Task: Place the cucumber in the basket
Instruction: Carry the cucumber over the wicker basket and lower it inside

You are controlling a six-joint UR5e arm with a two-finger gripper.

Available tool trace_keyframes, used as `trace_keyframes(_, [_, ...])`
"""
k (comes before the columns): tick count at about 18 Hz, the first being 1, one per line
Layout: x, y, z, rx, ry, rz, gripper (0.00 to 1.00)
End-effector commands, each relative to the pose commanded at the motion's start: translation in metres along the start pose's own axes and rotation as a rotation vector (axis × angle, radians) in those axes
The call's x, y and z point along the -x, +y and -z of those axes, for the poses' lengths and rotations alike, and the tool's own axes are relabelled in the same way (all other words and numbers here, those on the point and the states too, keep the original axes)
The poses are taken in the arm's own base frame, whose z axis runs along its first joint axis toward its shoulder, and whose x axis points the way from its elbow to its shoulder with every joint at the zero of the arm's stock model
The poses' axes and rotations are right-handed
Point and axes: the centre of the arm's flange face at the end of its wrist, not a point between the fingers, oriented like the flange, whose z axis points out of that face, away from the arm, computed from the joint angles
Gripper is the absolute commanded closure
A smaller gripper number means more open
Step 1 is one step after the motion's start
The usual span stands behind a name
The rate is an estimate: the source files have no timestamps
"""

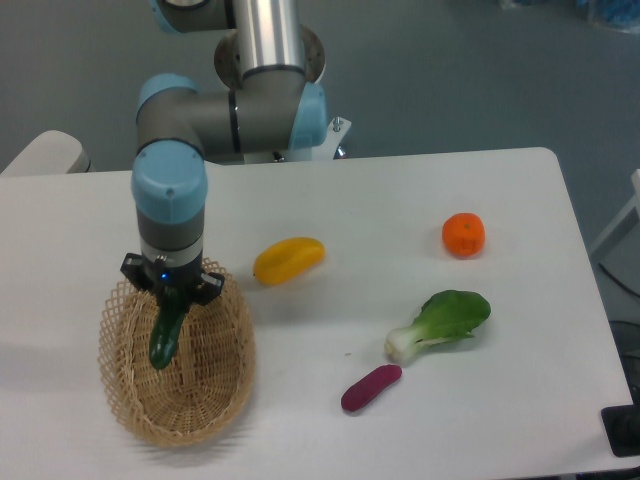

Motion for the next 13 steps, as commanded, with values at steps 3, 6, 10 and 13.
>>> trace_keyframes(3, [-0.007, -0.002, -0.019, 0.038, -0.071, -0.035, 0.73])
trace_keyframes(6, [-0.008, -0.006, -0.028, 0.055, -0.088, -0.041, 0.73])
trace_keyframes(10, [-0.006, -0.006, -0.039, 0.072, -0.086, -0.041, 0.73])
trace_keyframes(13, [-0.009, -0.008, -0.042, 0.073, -0.086, -0.047, 0.69])
